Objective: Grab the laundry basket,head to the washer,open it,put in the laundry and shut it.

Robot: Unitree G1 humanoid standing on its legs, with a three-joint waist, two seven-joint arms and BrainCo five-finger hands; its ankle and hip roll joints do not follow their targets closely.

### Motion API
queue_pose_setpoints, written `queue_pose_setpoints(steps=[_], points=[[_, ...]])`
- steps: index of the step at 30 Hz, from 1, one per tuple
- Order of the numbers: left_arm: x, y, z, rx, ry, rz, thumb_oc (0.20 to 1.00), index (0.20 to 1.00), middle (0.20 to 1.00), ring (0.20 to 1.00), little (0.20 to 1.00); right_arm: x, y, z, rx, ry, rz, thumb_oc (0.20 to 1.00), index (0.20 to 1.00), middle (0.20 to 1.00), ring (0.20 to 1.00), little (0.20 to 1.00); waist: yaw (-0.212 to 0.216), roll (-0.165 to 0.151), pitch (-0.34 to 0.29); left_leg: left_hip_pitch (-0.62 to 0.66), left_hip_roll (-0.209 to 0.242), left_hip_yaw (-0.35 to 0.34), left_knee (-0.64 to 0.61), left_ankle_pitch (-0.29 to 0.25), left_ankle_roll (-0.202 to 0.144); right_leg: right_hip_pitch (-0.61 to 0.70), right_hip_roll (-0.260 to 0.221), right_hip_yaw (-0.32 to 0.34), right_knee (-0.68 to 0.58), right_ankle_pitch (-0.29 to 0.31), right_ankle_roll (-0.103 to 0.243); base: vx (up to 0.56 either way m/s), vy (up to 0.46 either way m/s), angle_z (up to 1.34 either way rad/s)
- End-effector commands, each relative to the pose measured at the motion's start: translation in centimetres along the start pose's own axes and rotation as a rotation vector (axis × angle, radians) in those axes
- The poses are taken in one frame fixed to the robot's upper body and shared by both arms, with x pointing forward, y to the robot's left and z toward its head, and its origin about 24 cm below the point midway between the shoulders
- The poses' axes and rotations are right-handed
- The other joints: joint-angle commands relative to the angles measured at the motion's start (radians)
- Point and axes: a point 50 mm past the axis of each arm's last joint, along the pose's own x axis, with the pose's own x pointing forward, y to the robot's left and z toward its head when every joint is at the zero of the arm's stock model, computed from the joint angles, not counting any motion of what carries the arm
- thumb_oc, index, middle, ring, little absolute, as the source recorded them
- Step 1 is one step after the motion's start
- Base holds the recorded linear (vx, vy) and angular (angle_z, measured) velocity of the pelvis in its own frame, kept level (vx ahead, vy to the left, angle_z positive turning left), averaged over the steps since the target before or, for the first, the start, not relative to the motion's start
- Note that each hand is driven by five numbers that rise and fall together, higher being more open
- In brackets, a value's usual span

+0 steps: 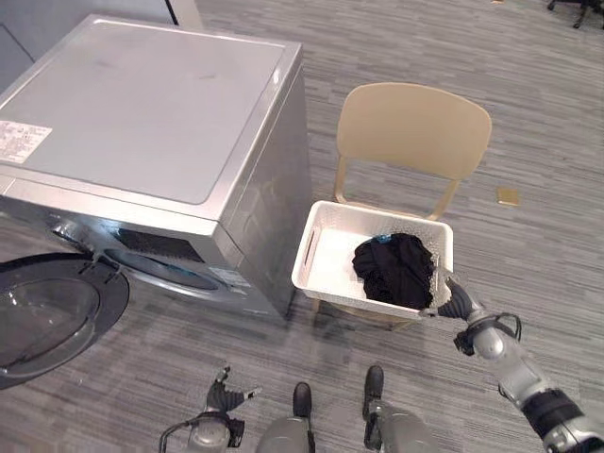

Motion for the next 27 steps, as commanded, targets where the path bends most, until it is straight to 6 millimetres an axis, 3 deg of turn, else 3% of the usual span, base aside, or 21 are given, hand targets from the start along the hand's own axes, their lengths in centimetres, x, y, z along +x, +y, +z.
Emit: queue_pose_setpoints(steps=[1,3,8,10,11,14,17,22,23,24,27], points=[[0.7,0.9,2.4,0.026,-0.097,0.029,1.0,1.0,1.0,1.0,1.0,2.7,-2.0,0.9,-0.179,-0.012,-0.039,1.0,1.0,1.0,1.0,1.0,0.052,-0.004,0.002,-0.128,-0.059,-0.057,0.043,-0.003,-0.023,-0.009,-0.029,-0.028,0.058,-0.157,0.07,-0.14,-0.062,0.2],[0.8,0.8,2.6,0.02,-0.104,0.029,1.0,1.0,1.0,1.0,1.0,3.4,-2.4,1.0,-0.197,0.002,-0.052,1.0,1.0,1.0,1.0,1.0,0.059,0.001,0.006,-0.144,-0.058,-0.063,0.035,0.009,-0.027,-0.021,-0.028,-0.036,0.054,-0.154,0.068,-0.05,-0.015,0.36],[0.9,0.5,3.3,-0.002,-0.134,0.04,1.0,1.0,1.0,1.0,1.0,5.8,-6.9,0.4,-0.329,0.123,-0.165,1.0,1.0,1.0,1.0,1.0,0.102,0.016,0.04,-0.197,-0.056,-0.091,0.005,0.052,-0.044,-0.063,-0.019,-0.062,0.039,-0.147,0.06,-0.01,0.006,0.16],[1.1,0.5,3.5,-0.006,-0.135,0.048,1.0,1.0,1.0,1.0,1.0,6.1,-8.5,0.0,-0.39,0.169,-0.202,1.0,1.0,1.0,1.0,1.0,0.112,0.018,0.051,-0.222,-0.056,-0.103,0.002,0.064,-0.048,-0.08,-0.019,-0.068,0.037,-0.147,0.057,0.0,0.004,0.34],[1.3,0.4,4.1,-0.009,-0.154,0.052,1.0,1.0,1.0,1.0,1.0,6.2,-10.3,-0.7,-0.45,0.228,-0.243,1.0,1.0,1.0,1.0,1.0,0.124,0.023,0.067,-0.244,-0.059,-0.117,0.002,0.071,-0.051,-0.098,-0.018,-0.073,0.044,-0.149,0.055,0.0,-0.006,0.26],[1.5,-0.1,5.3,-0.016,-0.185,0.045,1.0,1.0,1.0,1.0,1.0,5.9,-12.0,-1.7,-0.469,0.31,-0.287,1.0,1.0,1.0,1.0,1.0,0.136,0.032,0.081,-0.273,-0.066,-0.136,0.007,0.077,-0.052,-0.123,-0.017,-0.079,0.051,-0.149,0.052,0.01,-0.005,0.24],[1.6,-0.6,6.1,-0.026,-0.207,0.035,1.0,1.0,1.0,1.0,1.0,5.5,-12.4,-2.9,-0.464,0.388,-0.283,1.0,1.0,1.0,1.0,1.0,0.15,0.041,0.094,-0.291,-0.072,-0.149,0.009,0.081,-0.052,-0.135,-0.017,-0.084,0.054,-0.15,0.051,-0.01,0.002,0.25],[2.0,-1.1,7.9,0.021,-0.242,-0.011,1.0,1.0,1.0,1.0,1.0,5.1,-10.6,-4.3,-0.332,0.488,-0.157,1.0,1.0,1.0,1.0,1.0,0.175,0.061,0.104,-0.308,-0.085,-0.182,0.004,0.092,-0.058,-0.144,-0.02,-0.106,0.056,-0.159,0.049,0.02,-0.046,0.2],[2.1,-1.0,8.0,0.039,-0.243,-0.02,1.0,1.0,1.0,1.0,1.0,5.4,-9.8,-3.7,-0.211,0.462,-0.14,0.476,0.476,0.476,0.476,0.476,0.176,0.058,0.102,-0.302,-0.087,-0.184,0.002,0.09,-0.059,-0.138,-0.02,-0.105,0.055,-0.161,0.048,0.05,-0.044,0.35],[2.2,-1.0,8.2,0.046,-0.247,-0.024,1.0,1.0,1.0,1.0,1.0,5.7,-9.5,-3.3,-0.14,0.438,-0.138,0.2,0.2,0.2,0.2,0.2,0.175,0.057,0.101,-0.298,-0.087,-0.182,0.002,0.088,-0.059,-0.134,-0.021,-0.102,0.054,-0.161,0.049,0.05,-0.037,0.29],[2.2,-1.0,8.2,0.052,-0.242,-0.035,1.0,1.0,1.0,1.0,1.0,6.0,-8.6,-2.4,-0.001,0.395,-0.131,0.2,0.2,0.2,0.2,0.2,0.174,0.054,0.099,-0.286,-0.087,-0.178,0.002,0.081,-0.058,-0.125,-0.021,-0.097,0.052,-0.163,0.049,0.0,-0.002,0.01]])
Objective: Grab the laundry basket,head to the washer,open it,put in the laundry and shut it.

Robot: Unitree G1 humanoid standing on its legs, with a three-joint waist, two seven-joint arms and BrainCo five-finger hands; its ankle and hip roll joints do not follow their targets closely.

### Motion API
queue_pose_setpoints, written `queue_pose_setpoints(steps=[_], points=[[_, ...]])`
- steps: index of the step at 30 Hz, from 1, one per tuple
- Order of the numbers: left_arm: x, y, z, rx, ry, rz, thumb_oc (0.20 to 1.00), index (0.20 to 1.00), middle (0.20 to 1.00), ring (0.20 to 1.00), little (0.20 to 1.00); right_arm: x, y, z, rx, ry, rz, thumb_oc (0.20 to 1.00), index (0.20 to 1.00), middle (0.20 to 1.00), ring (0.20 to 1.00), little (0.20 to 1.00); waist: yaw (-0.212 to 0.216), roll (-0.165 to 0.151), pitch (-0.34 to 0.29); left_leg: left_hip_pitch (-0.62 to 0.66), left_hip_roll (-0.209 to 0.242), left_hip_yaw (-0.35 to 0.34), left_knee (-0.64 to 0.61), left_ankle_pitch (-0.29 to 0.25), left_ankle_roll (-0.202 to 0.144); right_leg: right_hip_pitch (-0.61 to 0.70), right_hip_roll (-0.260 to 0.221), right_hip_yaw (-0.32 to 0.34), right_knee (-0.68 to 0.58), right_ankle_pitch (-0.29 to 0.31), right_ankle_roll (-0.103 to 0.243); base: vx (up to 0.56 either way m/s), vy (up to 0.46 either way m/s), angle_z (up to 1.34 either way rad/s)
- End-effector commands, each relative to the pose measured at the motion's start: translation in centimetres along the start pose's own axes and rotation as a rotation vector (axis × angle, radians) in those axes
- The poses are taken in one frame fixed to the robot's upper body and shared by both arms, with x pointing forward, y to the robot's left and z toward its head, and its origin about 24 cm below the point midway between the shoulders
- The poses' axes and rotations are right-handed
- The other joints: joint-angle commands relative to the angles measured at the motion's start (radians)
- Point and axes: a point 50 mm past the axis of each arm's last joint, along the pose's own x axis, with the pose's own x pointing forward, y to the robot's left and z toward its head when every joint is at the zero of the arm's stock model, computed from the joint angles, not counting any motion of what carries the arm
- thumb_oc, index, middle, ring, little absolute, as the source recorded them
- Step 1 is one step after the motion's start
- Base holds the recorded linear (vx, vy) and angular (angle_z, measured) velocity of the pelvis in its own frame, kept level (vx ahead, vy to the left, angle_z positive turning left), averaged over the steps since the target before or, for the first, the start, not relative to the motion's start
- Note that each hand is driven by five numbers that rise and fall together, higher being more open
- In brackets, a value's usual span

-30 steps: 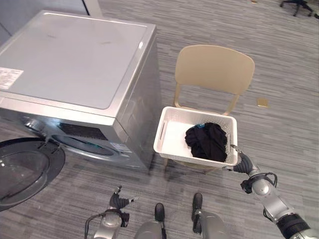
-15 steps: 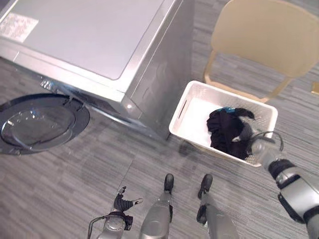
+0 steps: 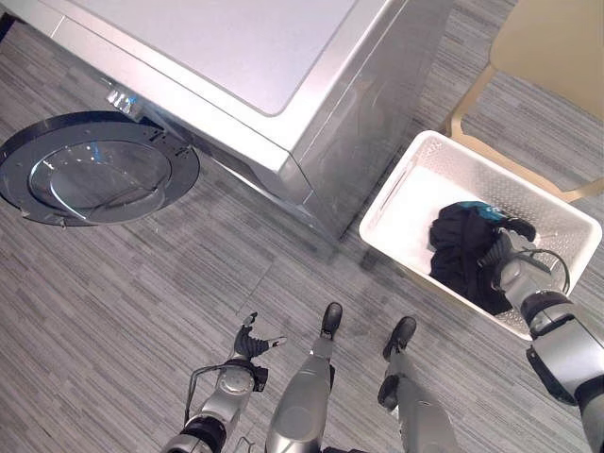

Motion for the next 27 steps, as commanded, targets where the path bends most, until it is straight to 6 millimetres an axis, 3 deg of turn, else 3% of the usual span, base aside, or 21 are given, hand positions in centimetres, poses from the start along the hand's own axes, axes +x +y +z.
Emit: queue_pose_setpoints(steps=[1,3,4,12,13,14,19,20,23,27], points=[[-0.4,0.4,-1.4,0.023,0.047,-0.011,1.0,1.0,1.0,1.0,1.0,-0.3,1.4,1.1,0.204,-0.048,0.079,0.2,0.2,0.2,0.2,0.2,0.011,-0.032,-0.032,-0.01,-0.075,0.028,-0.015,0.025,-0.022,0.023,-0.009,0.068,0.094,-0.201,0.08,-0.01,0.005,-0.09],[-0.4,0.4,-1.4,0.023,0.047,-0.011,1.0,1.0,1.0,1.0,1.0,-0.3,1.4,1.1,0.204,-0.048,0.079,0.2,0.2,0.2,0.2,0.2,0.011,-0.032,-0.032,-0.01,-0.075,0.028,-0.015,0.025,-0.022,0.024,-0.009,0.068,0.094,-0.201,0.08,-0.01,0.001,-0.08],[-0.4,0.7,-1.4,0.01,0.055,-0.002,1.0,1.0,1.0,1.0,1.0,-0.6,2.0,2.0,0.365,-0.082,0.095,0.2,0.2,0.2,0.2,0.2,0.0,-0.037,-0.04,0.016,-0.072,0.036,-0.02,0.016,-0.022,0.047,-0.009,0.075,0.086,-0.202,0.081,-0.01,-0.003,-0.04],[-1.0,1.2,-2.7,-0.031,0.099,0.022,1.0,1.0,1.0,1.0,1.0,-2.0,2.5,4.2,0.721,-0.216,0.107,0.2,0.2,0.2,0.2,0.2,-0.043,-0.053,-0.082,0.09,-0.066,0.066,-0.02,-0.016,-0.016,0.121,-0.009,0.085,0.062,-0.2,0.087,0.01,0.004,-0.09],[-1.2,1.2,-3.0,-0.04,0.11,0.029,1.0,1.0,1.0,1.0,1.0,-2.5,2.4,5.1,0.807,-0.267,0.116,0.2,0.2,0.2,0.2,0.2,-0.052,-0.055,-0.089,0.11,-0.064,0.075,-0.022,-0.023,-0.014,0.139,-0.007,0.091,0.057,-0.201,0.088,0.04,0.041,-0.06],[-1.5,1.1,-3.6,-0.05,0.128,0.026,1.0,1.0,1.0,1.0,1.0,-3.5,3.9,5.2,0.86,-0.292,0.167,0.2,0.2,0.2,0.2,0.2,-0.062,-0.056,-0.11,0.125,-0.064,0.081,-0.022,-0.029,-0.011,0.153,-0.007,0.096,0.049,-0.201,0.09,0.03,0.033,-0.15],[-2.4,1.1,-4.8,-0.077,0.166,0.031,1.0,1.0,1.0,1.0,1.0,-5.6,4.6,6.1,1.034,-0.388,0.231,0.2,0.2,0.2,0.2,0.2,-0.085,-0.06,-0.145,0.171,-0.063,0.098,-0.026,-0.044,-0.002,0.193,-0.01,0.11,0.043,-0.202,0.096,0.02,0.037,-0.16],[-2.4,1.1,-4.8,-0.077,0.166,0.031,1.0,1.0,1.0,1.0,1.0,-5.6,4.6,6.1,1.034,-0.388,0.231,0.2,0.2,0.2,0.2,0.2,-0.085,-0.06,-0.145,0.172,-0.063,0.099,-0.026,-0.044,-0.002,0.193,-0.009,0.11,0.043,-0.202,0.096,0.01,0.06,-0.1],[-3.2,1.4,-5.3,-0.141,0.167,0.057,1.0,1.0,1.0,1.0,1.0,-8.4,3.9,7.0,1.181,-0.549,0.269,0.2,0.2,0.2,0.2,0.2,-0.113,-0.066,-0.177,0.226,-0.062,0.122,-0.018,-0.073,0.012,0.222,-0.014,0.128,0.067,-0.211,0.103,0.01,0.097,-0.18],[-3.2,1.8,-4.4,-0.162,0.117,0.065,1.0,1.0,1.0,1.0,1.0,-10.2,3.1,8.2,1.207,-0.669,0.307,0.2,0.2,0.2,0.2,0.2,-0.119,-0.066,-0.17,0.25,-0.056,0.14,-0.003,-0.084,0.026,0.217,-0.022,0.146,0.138,-0.222,0.111,-0.06,0.048,-0.39]])
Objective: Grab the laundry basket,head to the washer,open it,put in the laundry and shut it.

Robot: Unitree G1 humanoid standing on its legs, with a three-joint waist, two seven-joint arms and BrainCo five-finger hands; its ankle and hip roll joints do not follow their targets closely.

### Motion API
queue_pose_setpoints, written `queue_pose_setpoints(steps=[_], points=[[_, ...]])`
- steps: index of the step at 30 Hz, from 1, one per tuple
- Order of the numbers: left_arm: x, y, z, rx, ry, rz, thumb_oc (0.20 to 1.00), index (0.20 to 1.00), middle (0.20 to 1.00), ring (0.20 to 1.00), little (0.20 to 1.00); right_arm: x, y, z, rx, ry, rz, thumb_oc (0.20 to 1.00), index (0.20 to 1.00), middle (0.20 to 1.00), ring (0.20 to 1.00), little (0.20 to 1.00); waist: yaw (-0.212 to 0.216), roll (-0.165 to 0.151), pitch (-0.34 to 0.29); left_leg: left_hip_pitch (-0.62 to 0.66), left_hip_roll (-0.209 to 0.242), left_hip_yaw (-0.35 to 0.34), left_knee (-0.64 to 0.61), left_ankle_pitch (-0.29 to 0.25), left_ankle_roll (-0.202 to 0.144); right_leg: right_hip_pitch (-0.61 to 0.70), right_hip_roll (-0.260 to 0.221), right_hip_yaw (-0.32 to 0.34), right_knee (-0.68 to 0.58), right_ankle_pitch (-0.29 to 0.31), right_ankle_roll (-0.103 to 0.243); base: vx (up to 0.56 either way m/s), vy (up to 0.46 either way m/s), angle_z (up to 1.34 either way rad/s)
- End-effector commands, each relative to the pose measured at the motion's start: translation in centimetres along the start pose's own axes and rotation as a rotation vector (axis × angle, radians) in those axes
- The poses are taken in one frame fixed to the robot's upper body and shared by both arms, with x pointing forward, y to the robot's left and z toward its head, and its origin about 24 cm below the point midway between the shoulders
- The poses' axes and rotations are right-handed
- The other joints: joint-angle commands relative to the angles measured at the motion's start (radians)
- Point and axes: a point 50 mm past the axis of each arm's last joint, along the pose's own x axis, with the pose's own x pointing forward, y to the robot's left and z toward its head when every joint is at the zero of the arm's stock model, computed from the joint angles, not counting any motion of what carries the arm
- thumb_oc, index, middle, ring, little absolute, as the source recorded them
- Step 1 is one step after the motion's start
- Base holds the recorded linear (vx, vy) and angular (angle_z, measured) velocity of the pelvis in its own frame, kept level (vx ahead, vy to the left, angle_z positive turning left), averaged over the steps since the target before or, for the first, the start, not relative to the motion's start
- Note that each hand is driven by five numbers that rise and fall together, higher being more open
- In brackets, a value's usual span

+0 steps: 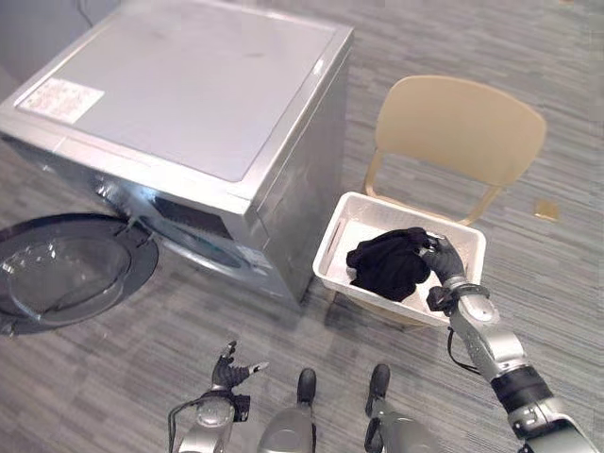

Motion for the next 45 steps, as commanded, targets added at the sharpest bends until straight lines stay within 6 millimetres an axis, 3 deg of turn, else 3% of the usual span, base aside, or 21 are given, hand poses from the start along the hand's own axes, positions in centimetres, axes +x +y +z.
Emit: queue_pose_setpoints(steps=[1,3,7,8,9,10,13,16,17,19,20,21,24,25,31,36,37,38,43,44,45], points=[[0.3,0.4,0.8,-0.021,-0.033,0.015,1.0,1.0,1.0,1.0,1.0,0.1,0.8,3.1,0.056,-0.181,0.061,0.2,0.2,0.2,0.2,0.2,-0.007,0.005,-0.043,-0.036,-0.044,-0.01,0.05,-0.062,0.014,0.019,-0.024,0.015,0.176,-0.229,0.095,-0.22,-0.012,-0.16],[0.6,0.7,3.7,-0.009,-0.147,0.016,1.0,1.0,1.0,1.0,1.0,-0.8,1.1,4.2,0.091,-0.252,0.073,0.2,0.2,0.2,0.2,0.2,-0.019,0.016,-0.021,-0.069,-0.033,-0.035,0.094,-0.046,0.019,-0.003,0.004,0.087,0.346,-0.295,0.092,-0.29,-0.038,0.06],[0.6,0.6,5.9,-0.015,-0.237,0.014,1.0,1.0,1.0,1.0,1.0,-1.5,0.9,5.1,0.101,-0.314,0.043,0.2,0.2,0.2,0.2,0.2,-0.012,0.01,-0.048,-0.12,-0.038,-0.068,0.105,-0.016,0.013,0.03,0.032,0.136,0.444,-0.318,0.081,-0.21,-0.112,0.56],[0.3,0.5,7.3,-0.023,-0.305,0.006,1.0,1.0,1.0,1.0,1.0,-1.6,1.1,5.9,0.11,-0.357,0.035,0.2,0.2,0.2,0.2,0.2,0.003,0.005,-0.063,-0.15,-0.039,-0.08,0.104,0.006,0.004,0.061,0.051,0.155,0.429,-0.338,0.072,-0.22,-0.178,0.71],[0.3,0.5,7.3,-0.022,-0.304,0.006,1.0,1.0,1.0,1.0,1.0,-1.6,1.2,5.9,0.111,-0.357,0.035,0.2,0.2,0.2,0.2,0.2,0.002,0.004,-0.063,-0.15,-0.04,-0.081,0.105,0.006,0.004,0.063,0.051,0.154,0.428,-0.338,0.072,-0.31,-0.258,0.52],[-0.1,0.2,8.6,-0.021,-0.366,-0.01,1.0,1.0,1.0,1.0,1.0,-1.4,1.9,6.6,0.15,-0.389,0.05,0.2,0.2,0.2,0.2,0.2,0.026,-0.005,-0.07,-0.188,-0.044,-0.089,0.095,0.055,-0.027,0.141,0.07,0.147,0.296,-0.389,0.037,-0.27,-0.214,0.41],[-0.7,-0.6,10.0,-0.026,-0.435,-0.041,1.0,1.0,1.0,1.0,1.0,-1.2,3.1,8.1,0.189,-0.452,0.091,0.2,0.2,0.2,0.2,0.2,0.045,0.016,-0.07,-0.248,-0.032,-0.095,0.06,0.136,-0.069,0.168,0.116,0.178,0.156,-0.399,0.002,-0.31,-0.219,0.21],[-1.0,-1.3,11.0,-0.014,-0.48,-0.059,1.0,1.0,1.0,1.0,1.0,-1.2,3.7,8.8,0.197,-0.483,0.124,0.2,0.2,0.2,0.2,0.2,0.039,0.044,-0.058,-0.264,-0.028,-0.099,0.022,0.161,-0.089,0.16,0.133,0.161,0.135,-0.388,-0.011,-0.28,-0.094,0.22],[-1.2,-1.6,11.8,-0.005,-0.513,-0.07,1.0,1.0,1.0,1.0,1.0,-1.1,3.8,9.0,0.192,-0.485,0.125,0.2,0.2,0.2,0.2,0.2,0.035,0.052,-0.045,-0.27,-0.026,-0.089,0.026,0.155,-0.094,0.15,0.13,0.147,0.142,-0.385,-0.012,-0.23,-0.011,0.35],[-1.7,-2.5,13.7,0.024,-0.6,-0.1,1.0,1.0,1.0,1.0,1.0,-1.2,4.7,9.7,0.19,-0.507,0.161,0.2,0.2,0.2,0.2,0.2,0.002,0.05,-0.031,-0.261,-0.016,-0.03,0.074,0.1,-0.07,0.129,0.106,0.103,0.156,-0.371,-0.009,-0.36,-0.016,0.44],[-2.3,-3.3,15.2,0.059,-0.676,-0.125,1.0,1.0,1.0,1.0,1.0,-1.5,5.6,10.0,0.172,-0.524,0.211,0.2,0.2,0.2,0.2,0.2,-0.025,0.03,-0.034,-0.233,-0.003,0.007,0.163,0.038,-0.05,0.117,0.072,0.059,0.154,-0.355,-0.006,-0.27,-0.013,0.91],[-2.3,-3.3,15.2,0.059,-0.677,-0.124,1.0,1.0,1.0,1.0,1.0,-1.5,5.6,10.1,0.171,-0.524,0.211,0.2,0.2,0.2,0.2,0.2,-0.026,0.032,-0.035,-0.237,-0.002,0.005,0.166,0.038,-0.05,0.115,0.073,0.057,0.153,-0.353,-0.006,-0.24,-0.017,1.21],[-3.1,-5.1,17.3,0.084,-0.774,-0.182,1.0,1.0,1.0,1.0,1.0,-1.9,6.8,10.5,0.158,-0.543,0.284,0.2,0.2,0.2,0.2,0.2,-0.066,0.003,-0.054,-0.161,0.03,0.034,0.258,-0.069,-0.048,0.098,0.025,-0.011,0.149,-0.335,-0.001,-0.13,0.021,1.04],[-3.5,-6.4,18.7,0.101,-0.825,-0.22,1.0,1.0,1.0,1.0,1.0,-2.0,7.8,10.5,0.172,-0.533,0.32,0.2,0.2,0.2,0.2,0.2,-0.09,0.004,-0.075,-0.103,0.054,0.047,0.229,-0.07,-0.055,0.094,0.016,-0.041,0.139,-0.327,0.006,-0.03,0.137,0.97],[-4.1,-11.2,21.1,0.193,-0.891,-0.351,1.0,1.0,1.0,1.0,1.0,-2.6,12.8,12.7,0.252,-0.594,0.565,0.2,0.2,0.2,0.2,0.2,-0.113,-0.001,-0.142,-0.001,0.02,0.035,0.004,-0.033,-0.048,0.118,0.021,-0.051,0.11,-0.296,0.031,0.03,0.143,0.44],[-4.5,-13.0,22.9,0.209,-0.939,-0.392,1.0,1.0,1.0,1.0,1.0,-3.3,14.8,13.0,0.369,-0.578,0.682,0.2,0.2,0.2,0.2,0.2,-0.118,-0.012,-0.159,0.014,0.016,0.046,-0.007,-0.034,-0.044,0.127,0.02,-0.039,0.089,-0.277,0.043,0.01,0.063,0.02],[-4.5,-13.0,22.9,0.209,-0.94,-0.392,0.859,0.859,0.859,0.859,0.859,-3.3,14.8,13.0,0.369,-0.579,0.682,0.2,0.2,0.2,0.2,0.2,-0.117,-0.011,-0.159,0.014,0.016,0.046,-0.007,-0.034,-0.044,0.127,0.02,-0.039,0.088,-0.277,0.043,0.0,0.054,-0.03],[-4.7,-12.9,23.4,0.207,-0.962,-0.39,0.222,0.222,0.222,0.222,0.222,-3.5,14.8,12.5,0.373,-0.556,0.691,0.2,0.2,0.2,0.2,0.2,-0.12,-0.012,-0.164,0.017,0.013,0.052,-0.007,-0.038,-0.042,0.132,0.018,-0.034,0.081,-0.27,0.047,0.0,0.034,-0.09],[-4.2,-11.5,23.1,0.151,-0.941,-0.346,0.2,0.2,0.2,0.2,0.2,-3.2,13.6,10.8,0.341,-0.488,0.644,0.2,0.2,0.2,0.2,0.2,-0.122,-0.009,-0.173,0.024,0.013,0.067,-0.007,-0.043,-0.038,0.14,0.015,-0.024,0.059,-0.255,0.053,0.0,0.023,-0.03],[-4.0,-11.0,22.8,0.137,-0.929,-0.331,0.2,0.2,0.2,0.2,0.2,-3.2,13.2,10.3,0.319,-0.474,0.627,0.473,0.473,0.473,0.473,0.473,-0.123,-0.008,-0.174,0.026,0.013,0.071,-0.007,-0.044,-0.039,0.141,0.014,-0.02,0.054,-0.252,0.055,0.01,0.006,-0.09],[-4.0,-11.0,22.8,0.137,-0.928,-0.332,0.2,0.2,0.2,0.2,0.2,-3.2,13.2,10.3,0.319,-0.474,0.627,0.617,0.617,0.617,0.617,0.617,-0.123,-0.008,-0.174,0.026,0.013,0.072,-0.007,-0.044,-0.039,0.142,0.014,-0.019,0.054,-0.251,0.055,0.02,-0.006,-0.12]])
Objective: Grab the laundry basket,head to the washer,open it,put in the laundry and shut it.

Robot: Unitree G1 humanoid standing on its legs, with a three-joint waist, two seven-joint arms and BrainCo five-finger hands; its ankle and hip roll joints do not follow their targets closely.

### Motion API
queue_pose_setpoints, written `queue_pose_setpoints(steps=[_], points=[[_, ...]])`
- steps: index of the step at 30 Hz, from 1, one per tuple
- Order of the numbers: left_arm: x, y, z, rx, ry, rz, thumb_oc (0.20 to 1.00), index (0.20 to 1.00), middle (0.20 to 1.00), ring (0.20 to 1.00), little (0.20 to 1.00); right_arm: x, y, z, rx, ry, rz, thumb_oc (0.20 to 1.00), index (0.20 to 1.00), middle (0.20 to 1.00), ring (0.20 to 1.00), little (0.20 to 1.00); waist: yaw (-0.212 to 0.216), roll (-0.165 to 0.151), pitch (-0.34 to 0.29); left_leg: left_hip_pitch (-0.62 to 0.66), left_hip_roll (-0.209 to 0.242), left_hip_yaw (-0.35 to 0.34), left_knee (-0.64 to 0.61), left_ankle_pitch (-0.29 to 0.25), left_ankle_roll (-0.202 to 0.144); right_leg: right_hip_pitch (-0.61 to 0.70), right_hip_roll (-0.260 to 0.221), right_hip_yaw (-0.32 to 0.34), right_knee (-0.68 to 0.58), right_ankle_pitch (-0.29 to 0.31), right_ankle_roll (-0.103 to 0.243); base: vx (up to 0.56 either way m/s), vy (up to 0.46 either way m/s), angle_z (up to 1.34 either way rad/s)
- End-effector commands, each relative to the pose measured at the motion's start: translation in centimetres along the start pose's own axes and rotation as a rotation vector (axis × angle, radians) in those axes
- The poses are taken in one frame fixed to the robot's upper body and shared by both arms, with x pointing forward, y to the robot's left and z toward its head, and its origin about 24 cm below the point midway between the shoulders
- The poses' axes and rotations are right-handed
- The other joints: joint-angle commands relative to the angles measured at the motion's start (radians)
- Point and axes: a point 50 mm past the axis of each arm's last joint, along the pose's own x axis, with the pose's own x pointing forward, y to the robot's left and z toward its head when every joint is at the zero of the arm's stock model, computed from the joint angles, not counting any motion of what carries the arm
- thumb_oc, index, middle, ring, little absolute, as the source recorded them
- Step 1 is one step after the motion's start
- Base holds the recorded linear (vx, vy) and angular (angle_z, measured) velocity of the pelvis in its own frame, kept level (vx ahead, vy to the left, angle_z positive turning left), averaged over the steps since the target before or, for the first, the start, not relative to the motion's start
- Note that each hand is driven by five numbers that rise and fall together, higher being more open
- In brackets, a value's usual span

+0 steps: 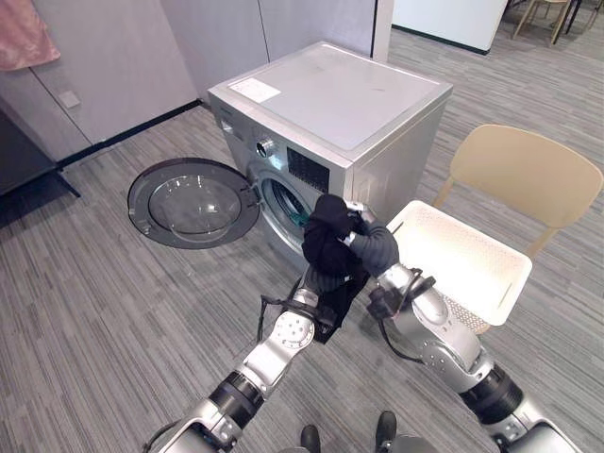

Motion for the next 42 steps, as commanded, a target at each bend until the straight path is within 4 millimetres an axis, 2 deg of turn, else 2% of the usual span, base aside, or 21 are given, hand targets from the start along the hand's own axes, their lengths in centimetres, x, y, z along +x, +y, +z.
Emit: queue_pose_setpoints(steps=[1,3,6,8,9,11,12,16,17,18,23,27,28,29,32,33,35,39,40,41,42], points=[[0.1,2.1,0.1,-0.022,-0.035,0.088,0.2,0.2,0.2,0.2,0.2,0.0,-0.8,2.1,-0.084,-0.113,-0.022,1.0,1.0,1.0,1.0,1.0,-0.001,-0.068,-0.026,-0.021,-0.02,0.011,-0.032,-0.045,0.001,0.121,0.014,0.067,-0.085,-0.114,0.068,0.02,-0.01,-0.14],[0.1,2.1,0.1,-0.023,-0.034,0.088,0.2,0.2,0.2,0.2,0.2,-0.1,-0.8,2.1,-0.084,-0.112,-0.022,1.0,1.0,1.0,1.0,1.0,0.0,-0.068,-0.027,-0.02,-0.02,0.011,-0.032,-0.045,0.001,0.122,0.014,0.067,-0.085,-0.113,0.068,0.01,-0.009,-0.19],[-1.5,3.4,-1.4,-0.041,0.024,0.134,0.2,0.2,0.2,0.2,0.2,-2.0,-3.1,1.1,-0.196,-0.034,-0.138,1.0,1.0,1.0,1.0,1.0,-0.002,-0.064,-0.027,-0.014,-0.02,0.013,-0.032,-0.046,0.001,0.13,0.014,0.071,-0.091,-0.113,0.07,0.01,-0.01,-0.07],[-2.7,4.2,-2.6,-0.049,0.073,0.155,0.2,0.2,0.2,0.2,0.2,-3.7,-4.9,0.3,-0.293,0.04,-0.235,1.0,1.0,1.0,1.0,1.0,-0.003,-0.059,-0.027,-0.011,-0.021,0.013,-0.032,-0.046,0.002,0.133,0.014,0.071,-0.092,-0.113,0.07,0.0,0.0,0.0],[-4.2,4.8,-4.1,-0.078,0.14,0.169,0.2,0.2,0.2,0.2,0.2,-5.8,-6.7,-0.8,-0.376,0.141,-0.329,1.0,1.0,1.0,1.0,1.0,-0.005,-0.054,-0.024,-0.01,-0.023,0.012,-0.032,-0.045,0.003,0.134,0.015,0.073,-0.092,-0.114,0.07,0.0,0.0,0.0],[-4.9,5.0,-4.8,-0.097,0.172,0.172,0.2,0.2,0.2,0.2,0.2,-6.8,-7.5,-1.3,-0.414,0.191,-0.367,1.0,1.0,1.0,1.0,1.0,-0.005,-0.052,-0.024,-0.01,-0.023,0.011,-0.032,-0.045,0.003,0.135,0.015,0.073,-0.094,-0.114,0.071,0.01,-0.017,-0.01],[-6.9,5.4,-6.8,-0.144,0.263,0.178,0.2,0.2,0.2,0.2,0.2,-9.6,-9.4,-2.6,-0.505,0.325,-0.452,1.0,1.0,1.0,1.0,1.0,-0.005,-0.047,-0.019,-0.01,-0.023,0.009,-0.032,-0.042,0.004,0.134,0.016,0.072,-0.091,-0.115,0.071,0.02,-0.046,-0.03],[-10.5,6.1,-9.8,-0.167,0.422,0.181,0.2,0.2,0.2,0.2,0.2,-13.7,-11.6,-3.8,-0.657,0.549,-0.498,1.0,1.0,1.0,1.0,1.0,-0.002,-0.039,-0.013,-0.01,-0.023,0.005,-0.032,-0.038,0.004,0.136,0.017,0.07,-0.091,-0.119,0.071,0.0,-0.012,-0.01],[-12.9,6.5,-11.5,-0.163,0.526,0.175,0.2,0.2,0.2,0.2,0.2,-15.7,-12.5,-4.4,-0.732,0.667,-0.482,1.0,1.0,1.0,1.0,1.0,-0.001,-0.032,-0.006,-0.01,-0.021,0.003,-0.032,-0.035,0.003,0.134,0.018,0.067,-0.087,-0.123,0.07,0.0,0.0,0.0],[-12.9,6.5,-11.5,-0.163,0.527,0.175,0.2,0.2,0.2,0.2,0.2,-15.7,-12.5,-4.4,-0.733,0.668,-0.481,1.0,1.0,1.0,1.0,1.0,-0.001,-0.032,-0.007,-0.01,-0.021,0.002,-0.032,-0.035,0.003,0.134,0.018,0.067,-0.087,-0.123,0.07,0.02,-0.031,0.0],[-17.9,7.9,-14.9,-0.127,0.746,0.268,0.2,0.2,0.2,0.2,0.2,-19.7,-13.7,-6.1,-0.832,0.897,-0.426,1.0,1.0,1.0,1.0,1.0,0.019,-0.027,0.029,-0.015,-0.019,-0.01,-0.018,-0.025,0.004,0.132,0.02,0.06,-0.071,-0.138,0.061,0.0,-0.047,0.0],[-18.5,8.8,-15.7,-0.137,0.791,0.398,0.2,0.2,0.2,0.2,0.2,-20.5,-13.9,-7.3,-0.832,0.954,-0.442,1.0,1.0,1.0,1.0,1.0,0.04,-0.039,0.086,-0.114,-0.022,-0.036,0.107,-0.044,-0.007,0.111,0.004,0.019,-0.053,-0.151,0.048,-0.12,-0.047,0.31],[-18.0,9.1,-15.9,-0.165,0.787,0.463,0.2,0.2,0.2,0.2,0.2,-20.6,-14.2,-7.7,-0.83,0.965,-0.474,1.0,1.0,1.0,1.0,1.0,0.053,-0.048,0.106,-0.16,-0.011,-0.006,0.162,-0.043,-0.02,0.118,-0.009,-0.024,-0.057,-0.162,0.042,0.06,0.014,1.2],[-17.6,9.2,-15.8,-0.195,0.771,0.525,0.2,0.2,0.2,0.2,0.2,-20.8,-14.1,-8.5,-0.823,1.001,-0.491,1.0,1.0,1.0,1.0,1.0,0.068,-0.055,0.104,-0.177,0.036,0.101,0.146,-0.039,-0.023,0.144,-0.019,-0.092,-0.074,-0.177,0.049,0.0,0.026,1.45],[-17.1,9.2,-15.8,-0.183,0.775,0.526,0.2,0.2,0.2,0.2,0.2,-20.9,-14.2,-8.9,-0.83,1.019,-0.512,1.0,1.0,1.0,1.0,1.0,0.064,-0.063,0.1,-0.197,0.069,0.181,0.091,0.0,-0.027,0.157,-0.037,-0.158,-0.078,-0.179,0.058,0.17,0.137,1.22],[-16.6,9.2,-15.6,-0.178,0.762,0.515,0.2,0.2,0.2,0.2,0.2,-21.3,-14.4,-8.9,-0.844,1.034,-0.53,1.0,1.0,1.0,1.0,1.0,0.059,-0.068,0.101,-0.225,0.1,0.257,0.08,0.012,-0.03,0.167,-0.057,-0.202,-0.076,-0.183,0.062,0.11,0.165,1.09],[-16.8,8.8,-15.8,-0.181,0.775,0.504,0.2,0.2,0.2,0.2,0.2,-21.4,-14.1,-9.2,-0.849,1.045,-0.523,1.0,1.0,1.0,1.0,1.0,0.055,-0.054,0.086,-0.191,0.107,0.27,0.028,0.027,-0.024,0.18,-0.061,-0.229,-0.057,-0.194,0.073,0.25,0.298,1.0],[-16.9,8.4,-15.8,-0.17,0.784,0.478,0.2,0.2,0.2,0.2,0.2,-21.3,-13.7,-9.7,-0.851,1.05,-0.521,1.0,1.0,1.0,1.0,1.0,0.058,-0.076,0.07,-0.19,0.064,0.237,0.054,-0.002,0.004,0.195,-0.113,-0.235,0.013,-0.202,0.09,0.27,0.285,0.36],[-16.8,8.6,-15.8,-0.163,0.784,0.479,0.2,0.2,0.2,0.2,0.2,-20.7,-13.3,-10.1,-0.838,1.038,-0.515,1.0,1.0,1.0,1.0,1.0,0.064,-0.087,0.082,-0.171,0.034,0.221,0.071,-0.042,0.033,0.163,-0.168,-0.22,0.135,-0.18,0.101,0.15,0.199,0.12],[-16.8,8.7,-15.8,-0.162,0.783,0.48,0.2,0.2,0.2,0.2,0.2,-20.7,-13.3,-10.1,-0.837,1.037,-0.515,1.0,1.0,1.0,1.0,1.0,0.065,-0.091,0.082,-0.171,0.03,0.223,0.073,-0.046,0.036,0.157,-0.176,-0.217,0.149,-0.185,0.105,0.26,0.34,0.3],[-16.4,9.2,-15.5,-0.133,0.772,0.475,0.2,0.2,0.2,0.2,0.2,-19.8,-13.0,-10.4,-0.842,1.023,-0.489,1.0,1.0,1.0,1.0,1.0,0.064,-0.096,0.104,-0.154,0.006,0.193,0.085,-0.07,0.059,0.101,-0.211,-0.174,0.273,-0.145,0.104,0.15,0.206,0.43]])
